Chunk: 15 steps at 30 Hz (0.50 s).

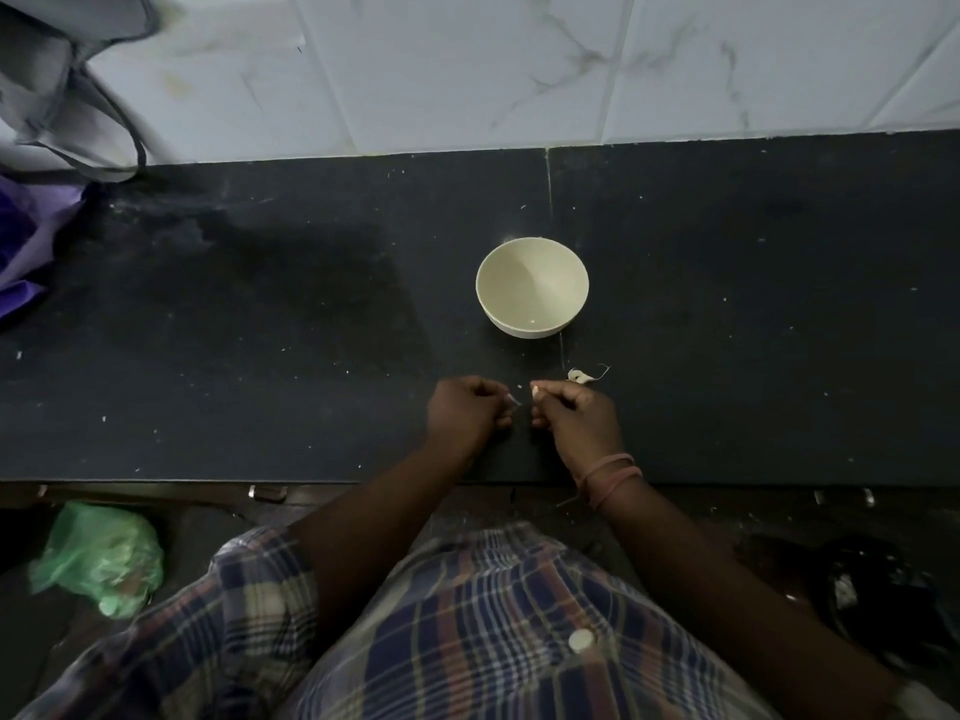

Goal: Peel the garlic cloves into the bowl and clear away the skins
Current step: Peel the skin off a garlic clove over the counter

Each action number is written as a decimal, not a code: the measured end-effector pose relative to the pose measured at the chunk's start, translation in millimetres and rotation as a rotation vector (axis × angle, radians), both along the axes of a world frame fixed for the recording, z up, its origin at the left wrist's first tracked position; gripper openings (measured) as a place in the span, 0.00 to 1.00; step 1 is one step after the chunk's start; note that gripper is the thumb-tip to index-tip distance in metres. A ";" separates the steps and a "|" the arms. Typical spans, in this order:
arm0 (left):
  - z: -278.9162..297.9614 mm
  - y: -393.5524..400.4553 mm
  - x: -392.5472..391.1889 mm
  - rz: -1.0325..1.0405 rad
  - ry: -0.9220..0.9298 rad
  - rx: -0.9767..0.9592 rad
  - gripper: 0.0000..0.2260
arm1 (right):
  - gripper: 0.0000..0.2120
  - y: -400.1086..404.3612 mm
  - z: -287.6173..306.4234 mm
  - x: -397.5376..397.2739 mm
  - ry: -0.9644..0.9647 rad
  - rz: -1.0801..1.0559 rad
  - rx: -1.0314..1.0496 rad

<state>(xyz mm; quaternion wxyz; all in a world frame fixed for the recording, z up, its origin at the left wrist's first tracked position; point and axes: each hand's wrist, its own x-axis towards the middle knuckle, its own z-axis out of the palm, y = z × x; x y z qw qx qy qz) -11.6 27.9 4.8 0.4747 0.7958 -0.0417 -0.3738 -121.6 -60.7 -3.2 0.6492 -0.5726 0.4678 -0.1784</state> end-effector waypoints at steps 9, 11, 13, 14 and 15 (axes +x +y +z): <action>-2.3 5.6 -2.6 -0.021 0.076 -0.174 0.04 | 0.04 3.2 -0.9 2.4 0.085 0.114 -0.236; -2.3 5.3 -3.9 -0.063 0.067 -0.213 0.05 | 0.06 1.8 1.3 2.6 0.107 0.147 -0.283; -3.1 4.7 -4.6 -0.061 0.071 -0.215 0.05 | 0.07 -0.4 3.5 3.0 0.112 0.168 -0.295; -2.1 4.7 -4.6 -0.056 0.078 -0.220 0.04 | 0.07 -1.9 4.9 3.3 0.116 0.180 -0.301; -0.4 4.4 -4.6 -0.051 0.080 -0.229 0.04 | 0.07 -3.7 5.9 4.2 0.118 0.191 -0.310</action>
